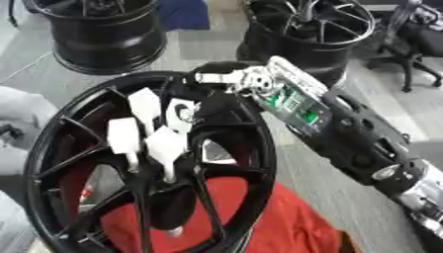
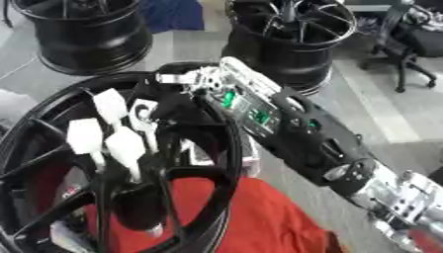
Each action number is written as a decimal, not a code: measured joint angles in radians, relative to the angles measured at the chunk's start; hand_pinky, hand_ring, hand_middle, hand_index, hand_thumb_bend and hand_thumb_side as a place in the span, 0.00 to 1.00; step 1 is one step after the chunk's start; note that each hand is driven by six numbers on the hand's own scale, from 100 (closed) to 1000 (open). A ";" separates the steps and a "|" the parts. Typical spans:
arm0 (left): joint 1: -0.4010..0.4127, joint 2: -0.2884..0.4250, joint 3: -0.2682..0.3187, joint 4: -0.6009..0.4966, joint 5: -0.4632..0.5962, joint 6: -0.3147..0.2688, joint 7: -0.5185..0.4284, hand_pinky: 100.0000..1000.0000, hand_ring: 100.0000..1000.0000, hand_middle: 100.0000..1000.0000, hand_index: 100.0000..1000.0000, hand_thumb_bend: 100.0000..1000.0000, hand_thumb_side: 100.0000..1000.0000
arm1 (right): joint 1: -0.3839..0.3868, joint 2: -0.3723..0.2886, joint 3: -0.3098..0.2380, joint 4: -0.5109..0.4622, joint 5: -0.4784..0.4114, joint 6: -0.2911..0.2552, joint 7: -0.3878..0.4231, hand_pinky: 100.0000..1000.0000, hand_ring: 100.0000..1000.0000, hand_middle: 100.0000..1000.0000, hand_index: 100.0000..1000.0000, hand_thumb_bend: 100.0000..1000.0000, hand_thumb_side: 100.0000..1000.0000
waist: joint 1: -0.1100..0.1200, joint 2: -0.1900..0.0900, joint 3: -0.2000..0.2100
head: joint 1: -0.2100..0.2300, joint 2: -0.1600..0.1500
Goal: Pull the pin out of the wheel hub.
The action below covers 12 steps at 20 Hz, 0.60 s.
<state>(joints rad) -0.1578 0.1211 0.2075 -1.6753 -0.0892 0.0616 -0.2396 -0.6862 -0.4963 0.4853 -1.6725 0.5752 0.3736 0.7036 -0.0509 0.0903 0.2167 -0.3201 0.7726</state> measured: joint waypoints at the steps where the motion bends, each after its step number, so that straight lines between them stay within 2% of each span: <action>1: 0.000 0.000 0.000 0.000 0.000 0.000 0.000 0.49 0.67 0.56 0.65 0.00 0.74 | 0.000 0.001 0.003 -0.002 0.010 -0.004 0.010 0.86 0.87 0.87 0.97 0.00 0.62 | 0.000 0.000 0.000 | 0.000 0.000; 12: 0.000 0.000 0.000 0.000 0.000 0.000 0.000 0.49 0.67 0.56 0.65 0.00 0.74 | 0.000 0.017 0.008 -0.001 0.056 -0.020 0.046 0.86 0.87 0.85 0.96 0.00 0.62 | 0.000 0.000 0.002 | -0.001 0.000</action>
<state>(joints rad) -0.1578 0.1211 0.2075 -1.6753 -0.0887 0.0616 -0.2396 -0.6862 -0.4789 0.4934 -1.6736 0.6311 0.3541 0.7497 -0.0509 0.0903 0.2184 -0.3212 0.7726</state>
